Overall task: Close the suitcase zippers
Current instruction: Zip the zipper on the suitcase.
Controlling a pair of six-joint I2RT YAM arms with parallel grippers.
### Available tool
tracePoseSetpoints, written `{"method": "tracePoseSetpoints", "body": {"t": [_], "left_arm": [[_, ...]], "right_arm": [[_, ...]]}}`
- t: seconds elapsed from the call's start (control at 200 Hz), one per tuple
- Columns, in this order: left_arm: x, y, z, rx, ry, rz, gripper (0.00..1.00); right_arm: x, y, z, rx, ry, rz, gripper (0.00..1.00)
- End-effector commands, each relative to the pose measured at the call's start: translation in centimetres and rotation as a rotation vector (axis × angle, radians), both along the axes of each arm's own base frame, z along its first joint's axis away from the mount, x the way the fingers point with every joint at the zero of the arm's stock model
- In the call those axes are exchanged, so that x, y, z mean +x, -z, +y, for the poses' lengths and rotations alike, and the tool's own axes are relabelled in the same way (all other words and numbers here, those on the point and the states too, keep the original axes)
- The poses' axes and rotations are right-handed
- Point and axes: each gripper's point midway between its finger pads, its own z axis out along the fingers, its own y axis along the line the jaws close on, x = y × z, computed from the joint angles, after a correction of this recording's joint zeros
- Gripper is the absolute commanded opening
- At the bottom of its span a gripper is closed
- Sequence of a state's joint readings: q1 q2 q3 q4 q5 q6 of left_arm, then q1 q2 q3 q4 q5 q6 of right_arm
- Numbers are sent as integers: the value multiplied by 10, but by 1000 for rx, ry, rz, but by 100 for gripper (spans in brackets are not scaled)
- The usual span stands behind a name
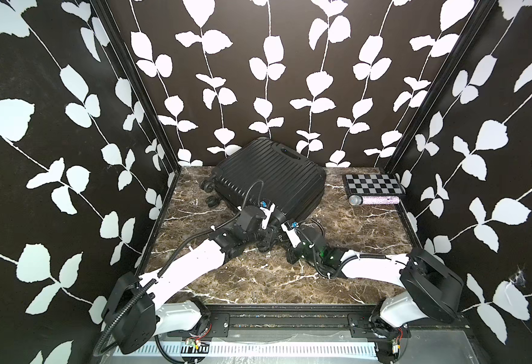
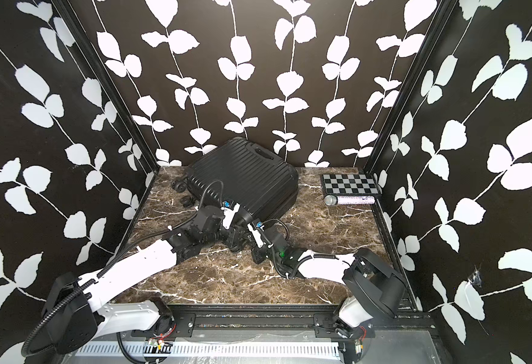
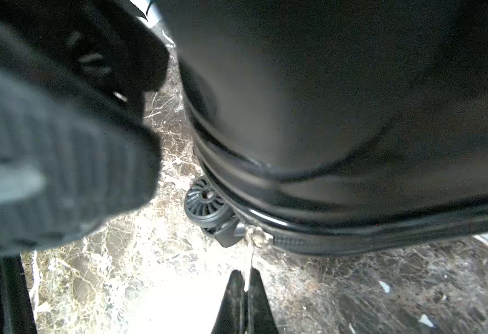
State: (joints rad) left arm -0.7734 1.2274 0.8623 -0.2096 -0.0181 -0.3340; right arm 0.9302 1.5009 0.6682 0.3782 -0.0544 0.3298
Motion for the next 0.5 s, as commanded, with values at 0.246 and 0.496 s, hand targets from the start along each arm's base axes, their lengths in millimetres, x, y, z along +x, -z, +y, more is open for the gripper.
{"method": "tracePoseSetpoints", "body": {"t": [0.246, 0.496], "left_arm": [[29, -46, 5, -199, -239, -126, 0], [30, -43, 4, -227, -283, -115, 0]], "right_arm": [[-12, -23, 22, 123, -40, -24, 0], [-9, -25, 17, 150, 1, -22, 0]]}}
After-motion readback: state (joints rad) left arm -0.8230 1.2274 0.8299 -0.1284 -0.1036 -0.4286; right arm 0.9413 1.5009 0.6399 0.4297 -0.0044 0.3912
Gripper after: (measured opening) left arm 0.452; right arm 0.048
